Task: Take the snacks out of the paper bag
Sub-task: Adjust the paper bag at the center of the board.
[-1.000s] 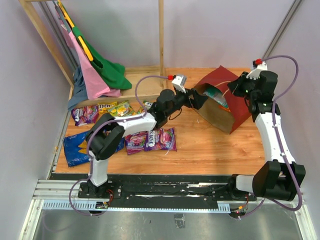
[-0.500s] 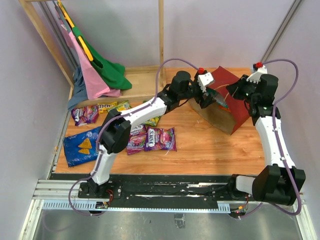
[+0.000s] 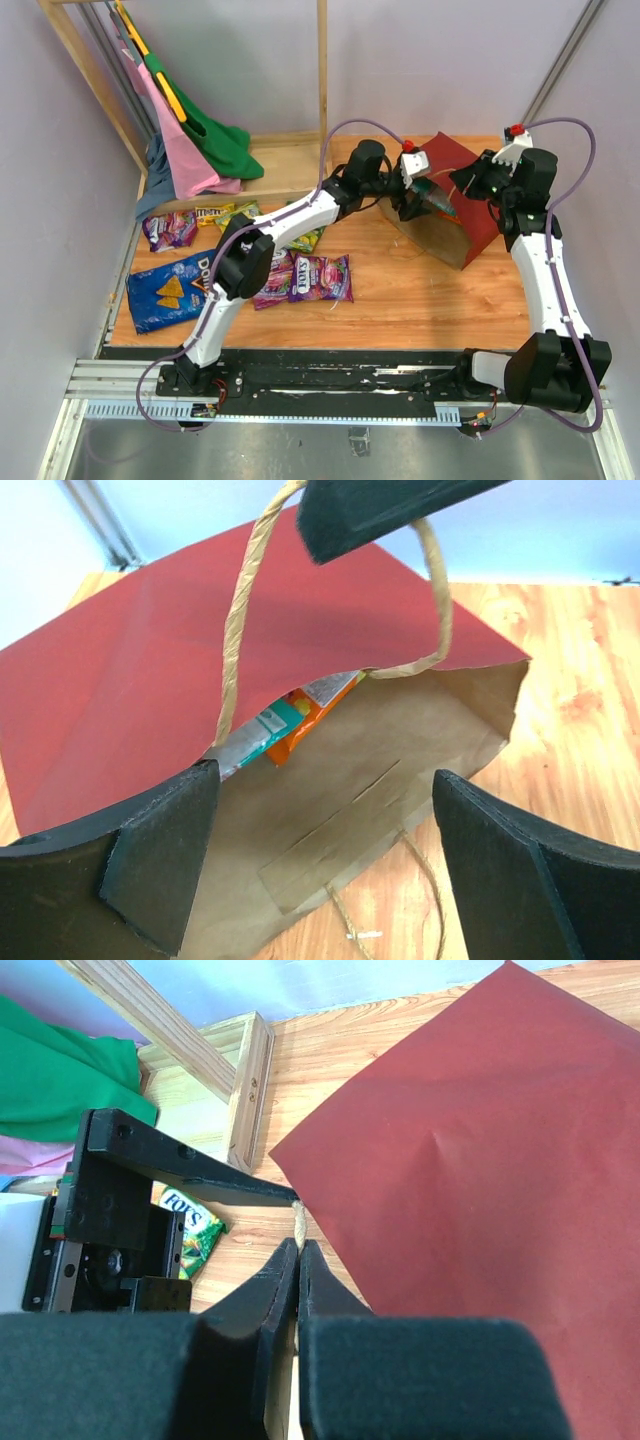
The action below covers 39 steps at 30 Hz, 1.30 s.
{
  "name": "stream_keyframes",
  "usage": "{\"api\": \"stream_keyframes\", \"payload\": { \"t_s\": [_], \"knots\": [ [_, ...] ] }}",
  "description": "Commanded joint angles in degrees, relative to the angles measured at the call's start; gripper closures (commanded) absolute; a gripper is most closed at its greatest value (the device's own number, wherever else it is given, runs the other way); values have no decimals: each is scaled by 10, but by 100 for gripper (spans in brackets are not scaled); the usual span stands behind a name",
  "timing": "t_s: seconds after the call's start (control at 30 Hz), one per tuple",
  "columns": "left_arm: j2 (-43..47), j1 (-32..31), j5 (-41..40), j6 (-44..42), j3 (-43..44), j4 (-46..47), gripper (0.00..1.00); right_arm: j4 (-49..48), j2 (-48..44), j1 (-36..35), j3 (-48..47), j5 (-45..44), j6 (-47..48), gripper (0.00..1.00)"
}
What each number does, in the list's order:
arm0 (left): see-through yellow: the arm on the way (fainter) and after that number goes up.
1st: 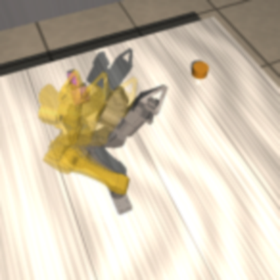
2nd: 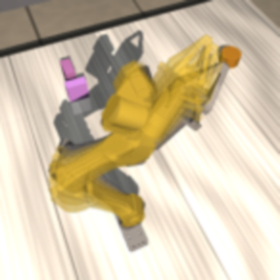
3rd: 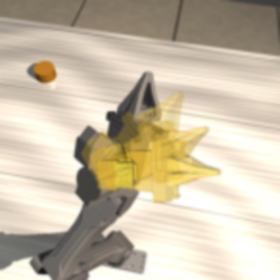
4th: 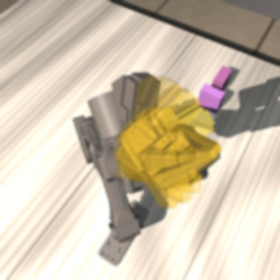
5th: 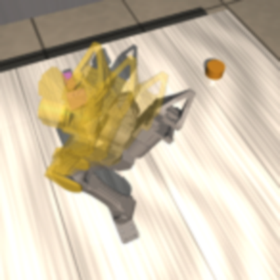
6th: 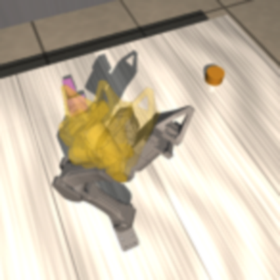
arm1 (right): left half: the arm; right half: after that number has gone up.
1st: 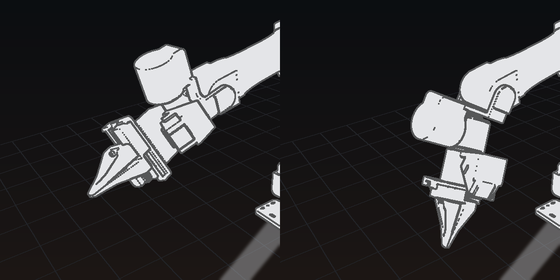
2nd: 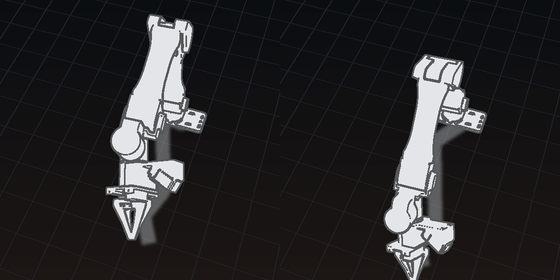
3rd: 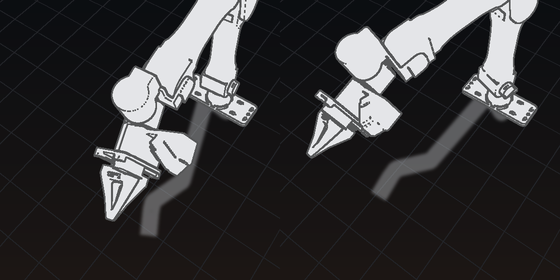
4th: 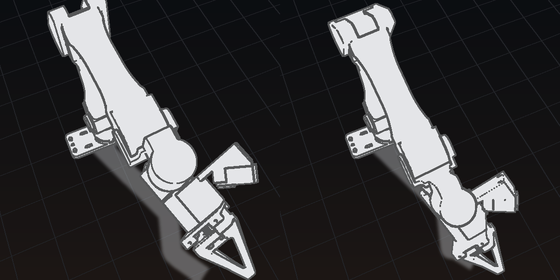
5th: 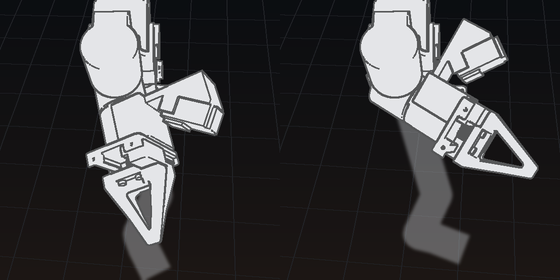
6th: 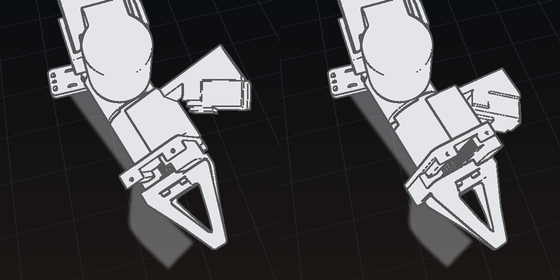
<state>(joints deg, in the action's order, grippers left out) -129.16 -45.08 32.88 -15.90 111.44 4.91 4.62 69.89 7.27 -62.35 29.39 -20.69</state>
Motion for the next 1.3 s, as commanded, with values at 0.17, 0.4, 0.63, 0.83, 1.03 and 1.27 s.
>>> {"api": "stream_keyframes", "payload": {
  "t_s": [0.17,0.4,0.63,0.83,1.03,1.27],
  "knots": [
    [91,22,86,85,-117,213,9,-3,-7,9,-1,16,11,99],
    [91,30,100,91,-95,191,8,2,-14,8,-1,16,15,99],
    [108,38,105,-113,0,-193,0,4,-15,8,-2,16,16,99],
    [134,50,164,-270,22,-379,0,-6,-13,8,2,24,6,99],
    [120,69,256,-230,42,-355,0,1,-15,8,-3,22,7,99],
    [164,68,69,24,-134,89,0,3,-8,2,-5,41,16,99]
  ]
}}
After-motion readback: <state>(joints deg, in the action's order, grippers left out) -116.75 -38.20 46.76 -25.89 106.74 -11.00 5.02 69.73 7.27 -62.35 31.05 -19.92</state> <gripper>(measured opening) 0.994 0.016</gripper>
